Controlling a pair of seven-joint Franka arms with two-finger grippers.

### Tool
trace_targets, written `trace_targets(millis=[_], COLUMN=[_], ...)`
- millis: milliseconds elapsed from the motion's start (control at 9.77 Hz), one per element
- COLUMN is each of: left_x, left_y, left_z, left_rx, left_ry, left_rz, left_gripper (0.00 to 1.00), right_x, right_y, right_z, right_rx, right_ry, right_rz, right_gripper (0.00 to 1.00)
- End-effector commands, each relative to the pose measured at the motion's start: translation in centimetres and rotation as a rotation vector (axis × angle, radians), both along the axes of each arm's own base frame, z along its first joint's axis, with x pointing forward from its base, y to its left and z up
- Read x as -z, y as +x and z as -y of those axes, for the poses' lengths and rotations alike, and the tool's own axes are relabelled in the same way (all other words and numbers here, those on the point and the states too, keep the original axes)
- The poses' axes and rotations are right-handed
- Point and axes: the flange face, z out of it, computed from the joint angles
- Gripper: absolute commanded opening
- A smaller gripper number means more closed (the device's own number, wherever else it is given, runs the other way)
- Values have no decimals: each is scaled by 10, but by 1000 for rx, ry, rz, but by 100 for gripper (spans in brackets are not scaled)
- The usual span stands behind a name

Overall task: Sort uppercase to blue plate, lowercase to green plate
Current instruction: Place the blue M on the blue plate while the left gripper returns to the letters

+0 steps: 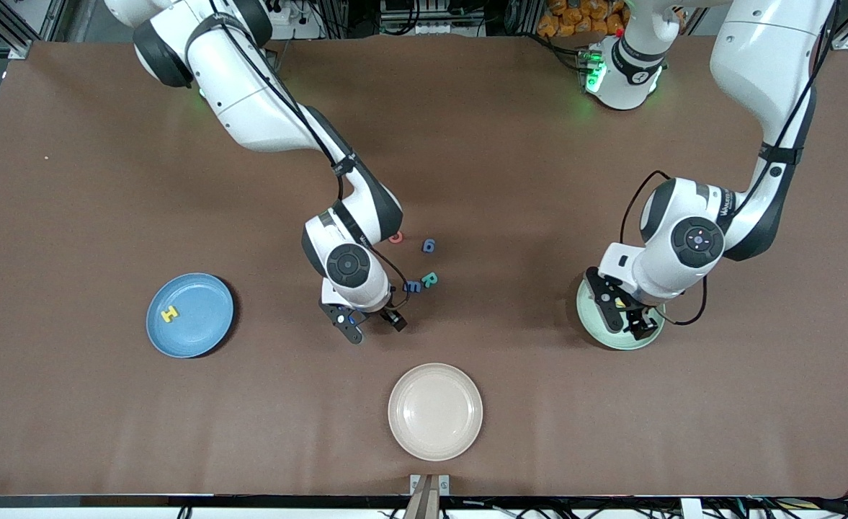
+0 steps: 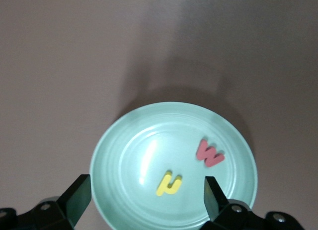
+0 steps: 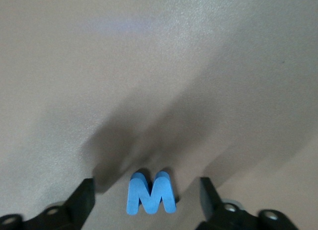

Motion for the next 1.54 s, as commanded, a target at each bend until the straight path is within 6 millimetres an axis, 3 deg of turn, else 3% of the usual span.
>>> trace_targets(millis=[0, 205, 307, 409, 614, 1024, 1228, 1433], left_x=[-3, -7, -6, -7, -8, -1, 7, 38], left_y=[7, 6, 2, -2, -20, -45, -58, -86], left_z=[-2, -4, 9, 28, 81, 142, 184, 237], left_rx=[47, -18, -97, -177, -411, -852, -984, -1051], left_ry=[11, -11, -37, -52, -93, -122, -150, -226], left_rz=[11, -1, -8, -8, -16, -27, -38, -121], left_gripper=[100, 100, 100, 100, 100, 100, 100, 100], right_x=[-1, -1, -1, -6, -35, -62, -75, -96], right_y=[2, 1, 1, 3, 21, 62, 61, 55], right_z=[-8, -10, -9, -7, 13, 136, 195, 263], right_rx=[24, 18, 13, -3, -46, -223, -312, -406], right_ry=[-4, -5, -6, -5, 8, -123, -113, -89], right_rz=[11, 14, 13, 21, 48, -34, -62, -80], right_gripper=[0, 0, 0, 0, 0, 0, 0, 0])
